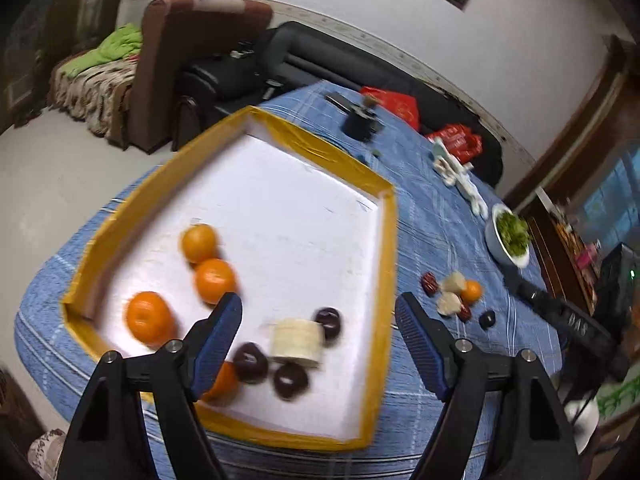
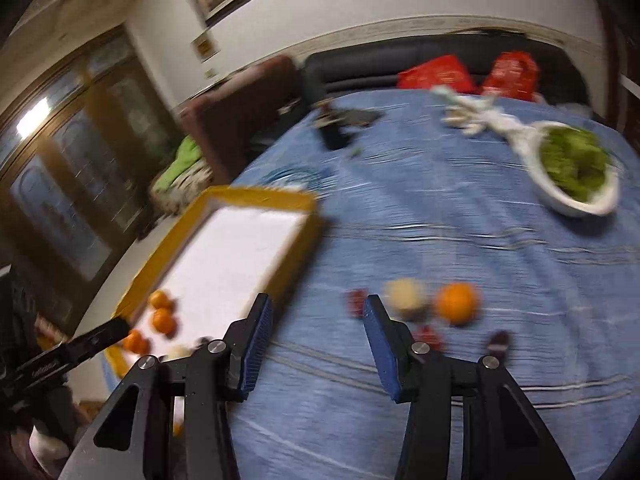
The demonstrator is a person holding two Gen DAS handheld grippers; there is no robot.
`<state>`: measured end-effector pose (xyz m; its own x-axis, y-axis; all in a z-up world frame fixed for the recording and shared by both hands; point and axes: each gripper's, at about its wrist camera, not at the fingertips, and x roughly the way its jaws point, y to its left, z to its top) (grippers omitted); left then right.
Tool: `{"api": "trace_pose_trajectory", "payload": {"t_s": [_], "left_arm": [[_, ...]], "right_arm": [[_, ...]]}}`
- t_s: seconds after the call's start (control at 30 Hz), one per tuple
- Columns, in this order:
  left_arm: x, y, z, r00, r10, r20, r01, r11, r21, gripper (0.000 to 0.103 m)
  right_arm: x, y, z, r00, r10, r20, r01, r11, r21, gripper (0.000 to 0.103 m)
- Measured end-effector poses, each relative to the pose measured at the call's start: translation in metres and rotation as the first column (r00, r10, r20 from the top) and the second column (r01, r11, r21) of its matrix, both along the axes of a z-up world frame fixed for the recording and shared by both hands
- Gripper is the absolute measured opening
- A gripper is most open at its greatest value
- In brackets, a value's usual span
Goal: Organize fruits
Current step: 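Place the orange and plum in the tray and open both tools, then grasp a white yam chunk with the left tool while the right tool grasps a dark plum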
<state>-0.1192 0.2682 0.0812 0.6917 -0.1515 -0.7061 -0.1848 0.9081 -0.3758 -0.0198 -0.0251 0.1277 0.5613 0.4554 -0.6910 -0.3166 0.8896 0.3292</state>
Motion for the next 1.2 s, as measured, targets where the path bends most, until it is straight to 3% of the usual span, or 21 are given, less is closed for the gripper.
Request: {"api": "trace_pose_trajectory", "payload": {"t_s": [0.2,0.63,0.73,0.83,0.9,0.97,1.2], "left_arm": [[0.009,-0.035,-0.004,0.997,-0.075,-0.026,0.076,0.997,0.034,0.079],[0.027,-0.106,-0.007,0.978,-0.202,-0.044,0.206,0.967,0.149,0.078],[0.04,-0.129,-0.009,0.969,-0.246,-0.037,0.249,0.954,0.167,0.072],[0.055,-0.15,-0.016,0.958,-0.281,-0.052,0.285,0.941,0.182,0.065],[0.067,-0.164,-0.023,0.953,-0.296,-0.063,0.303,0.932,0.2,0.06],[0.076,-0.172,-0.031,0.95,-0.302,-0.079,0.312,0.926,0.212,0.054],[0.104,-0.173,-0.05,0.95,-0.29,-0.112,0.308,0.928,0.208,0.054]], "right_arm": [[0.015,-0.059,-0.018,0.991,-0.123,-0.049,0.123,0.992,0.003,0.052],[0.028,-0.057,-0.071,0.991,-0.123,-0.057,0.116,0.986,-0.121,0.053],[0.031,-0.057,-0.075,0.992,-0.118,-0.051,0.11,0.984,-0.137,0.053],[0.033,-0.059,-0.079,0.991,-0.129,-0.046,0.12,0.981,-0.155,0.046],[0.034,-0.065,-0.078,0.989,-0.139,-0.046,0.131,0.981,-0.145,0.029],[0.035,-0.071,-0.079,0.988,-0.143,-0.061,0.135,0.985,-0.111,0.028],[0.031,-0.068,-0.078,0.989,-0.139,-0.051,0.132,0.984,-0.119,0.028]]}}
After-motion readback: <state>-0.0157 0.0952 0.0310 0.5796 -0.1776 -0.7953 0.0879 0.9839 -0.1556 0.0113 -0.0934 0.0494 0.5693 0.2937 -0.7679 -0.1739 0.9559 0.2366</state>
